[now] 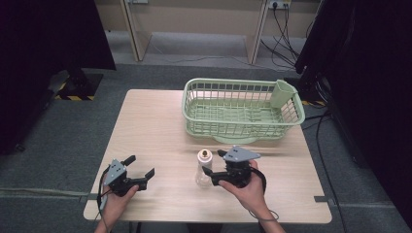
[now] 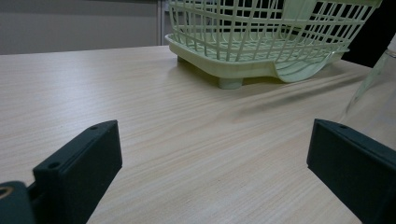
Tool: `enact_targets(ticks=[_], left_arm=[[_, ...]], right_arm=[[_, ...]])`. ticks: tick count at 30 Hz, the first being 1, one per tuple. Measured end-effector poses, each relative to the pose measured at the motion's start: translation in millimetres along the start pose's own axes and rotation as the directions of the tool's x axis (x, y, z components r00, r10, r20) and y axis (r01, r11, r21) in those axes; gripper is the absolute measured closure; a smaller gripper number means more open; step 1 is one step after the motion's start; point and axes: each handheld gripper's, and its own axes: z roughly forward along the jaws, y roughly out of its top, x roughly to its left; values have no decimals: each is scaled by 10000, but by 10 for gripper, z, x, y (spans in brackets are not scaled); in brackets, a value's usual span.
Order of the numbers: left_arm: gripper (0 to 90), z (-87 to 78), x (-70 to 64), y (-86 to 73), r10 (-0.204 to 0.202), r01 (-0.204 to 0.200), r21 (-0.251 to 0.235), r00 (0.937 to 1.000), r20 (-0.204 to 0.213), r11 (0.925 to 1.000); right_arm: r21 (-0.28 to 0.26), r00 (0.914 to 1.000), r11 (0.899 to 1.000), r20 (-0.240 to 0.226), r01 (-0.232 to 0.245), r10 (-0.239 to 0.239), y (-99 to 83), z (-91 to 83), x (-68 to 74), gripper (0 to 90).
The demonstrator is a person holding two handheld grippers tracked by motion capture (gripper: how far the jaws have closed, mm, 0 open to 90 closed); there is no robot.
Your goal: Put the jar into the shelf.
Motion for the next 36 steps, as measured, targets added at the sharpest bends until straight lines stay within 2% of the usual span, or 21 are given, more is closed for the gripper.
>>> enact_targets(ticks=[2,5,6,7,8,10,14,17,24,27,31,36], left_arm=[[29,0,-8,0,60,-60,6,10000,7,10000],[32,-2,-14,-1,115,-115,-22,9999,-13,9999],[32,-2,-14,-1,115,-115,-22,9999,-13,9999],[32,-1,-17,-1,144,-144,-3,9999,-20,9999],[33,-1,-17,-1,158,-158,5,9999,-24,9999],[34,-1,-17,-1,144,-144,-2,9999,-32,9999],[34,-3,-11,-2,65,-65,-29,10000,-30,10000],[35,-3,-10,-2,63,-64,-46,10000,-30,10000],[35,-5,-10,-3,72,-72,-63,10000,-16,10000],[35,-5,-10,-3,82,-82,-59,10000,-10,9999],[36,-4,-10,-3,71,-71,-51,10000,-7,10000],[36,-4,-10,-3,73,-73,-53,10000,1,10000]], right_arm=[[113,10000,9999,41,-48,48,-116,-177,-101,113],[343,9978,9994,665,-46,24,-360,-437,-275,105],[343,9978,9994,665,-46,24,-360,-437,-275,105],[568,9916,9979,1269,-312,238,-531,-567,-386,105],[643,9880,9967,1496,-496,395,-609,-618,-432,104],[678,9820,9951,1793,-717,585,-736,-690,-490,104],[770,9801,9934,1861,-852,697,-854,-710,-508,104],[762,9843,9946,1671,-710,575,-838,-668,-464,104],[692,9926,9973,1210,-227,142,-679,-540,-320,104],[658,9942,9978,1078,-93,22,-624,-504,-290,105],[568,9981,9983,609,89,-124,-500,-416,-235,113],[607,9987,9976,378,323,-346,-392,-326,-190,119]])
